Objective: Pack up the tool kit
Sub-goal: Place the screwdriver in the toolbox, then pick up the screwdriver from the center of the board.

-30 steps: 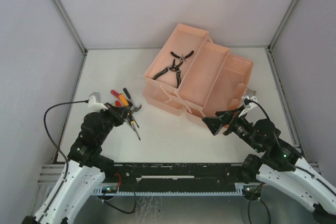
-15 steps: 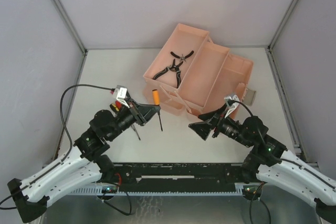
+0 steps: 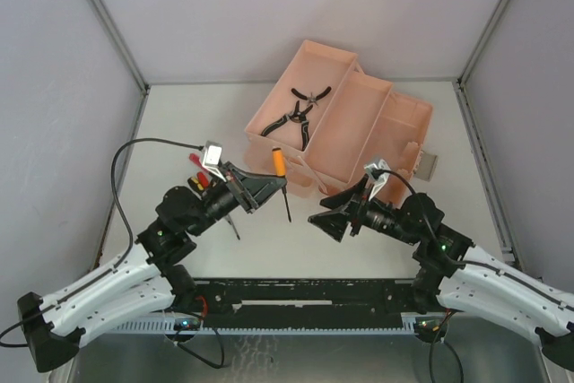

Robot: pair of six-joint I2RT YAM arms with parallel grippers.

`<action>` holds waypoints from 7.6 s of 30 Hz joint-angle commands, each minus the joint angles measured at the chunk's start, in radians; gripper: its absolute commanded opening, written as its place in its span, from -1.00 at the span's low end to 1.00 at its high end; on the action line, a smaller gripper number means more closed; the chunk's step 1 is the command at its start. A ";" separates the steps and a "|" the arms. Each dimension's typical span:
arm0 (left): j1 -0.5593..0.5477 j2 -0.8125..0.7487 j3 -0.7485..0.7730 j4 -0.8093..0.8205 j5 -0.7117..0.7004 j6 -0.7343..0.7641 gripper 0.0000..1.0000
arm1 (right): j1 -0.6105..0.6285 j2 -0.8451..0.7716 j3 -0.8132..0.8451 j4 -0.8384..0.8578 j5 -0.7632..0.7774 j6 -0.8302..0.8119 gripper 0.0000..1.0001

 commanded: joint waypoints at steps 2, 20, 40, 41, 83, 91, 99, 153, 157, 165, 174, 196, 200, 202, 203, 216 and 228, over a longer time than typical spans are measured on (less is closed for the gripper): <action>-0.023 0.033 -0.004 0.134 0.038 -0.045 -0.99 | 0.030 0.046 0.020 0.117 -0.049 0.012 0.42; -0.131 0.146 0.019 0.229 0.058 -0.058 -0.99 | 0.079 0.098 0.060 0.137 0.006 -0.001 -0.18; -0.141 0.123 0.075 0.007 -0.013 0.049 0.08 | 0.078 0.036 0.060 0.046 0.142 0.010 -1.00; -0.141 0.111 0.076 -0.018 -0.029 0.058 0.25 | 0.079 0.034 0.061 0.036 0.157 0.010 -1.00; -0.141 -0.356 0.071 -0.820 -0.647 0.079 1.00 | -0.483 0.708 0.458 -0.178 0.189 0.293 -1.00; -0.141 -0.346 0.103 -0.871 -0.614 0.084 1.00 | -0.488 0.834 0.522 -0.171 0.161 0.318 -0.93; -0.141 -0.301 0.117 -0.877 -0.541 0.130 1.00 | -0.499 0.903 0.564 -0.181 0.091 0.323 -0.68; 0.709 0.485 0.115 -0.736 -0.406 -0.059 0.66 | -0.511 -0.292 0.049 -0.367 0.298 0.134 0.69; 0.715 0.590 0.175 -0.750 -0.450 -0.050 0.62 | -0.514 -0.296 0.049 -0.372 0.300 0.144 0.69; 0.774 0.701 0.240 -0.738 -0.450 -0.023 0.34 | -0.517 -0.284 0.049 -0.371 0.304 0.149 0.69; 0.787 0.806 0.305 -0.724 -0.448 -0.001 0.28 | -0.525 -0.260 0.049 -0.370 0.296 0.148 0.70; 0.832 0.863 0.291 -0.685 -0.425 0.032 0.00 | -0.546 -0.272 0.049 -0.403 0.294 0.152 0.70; 0.841 0.867 0.283 -0.684 -0.426 0.038 0.01 | -0.549 -0.268 0.049 -0.404 0.291 0.156 0.71; 0.850 0.878 0.287 -0.680 -0.402 0.049 0.03 | -0.550 -0.269 0.049 -0.406 0.290 0.156 0.70; 0.856 0.885 0.290 -0.677 -0.375 0.063 0.03 | -0.551 -0.269 0.049 -0.407 0.290 0.155 0.71; 0.882 0.906 0.291 -0.648 -0.295 0.081 0.03 | -0.557 -0.271 0.049 -0.415 0.288 0.159 0.70; 0.904 0.929 0.316 -0.644 -0.233 0.120 -0.20 | -0.565 -0.273 0.049 -0.424 0.290 0.161 0.71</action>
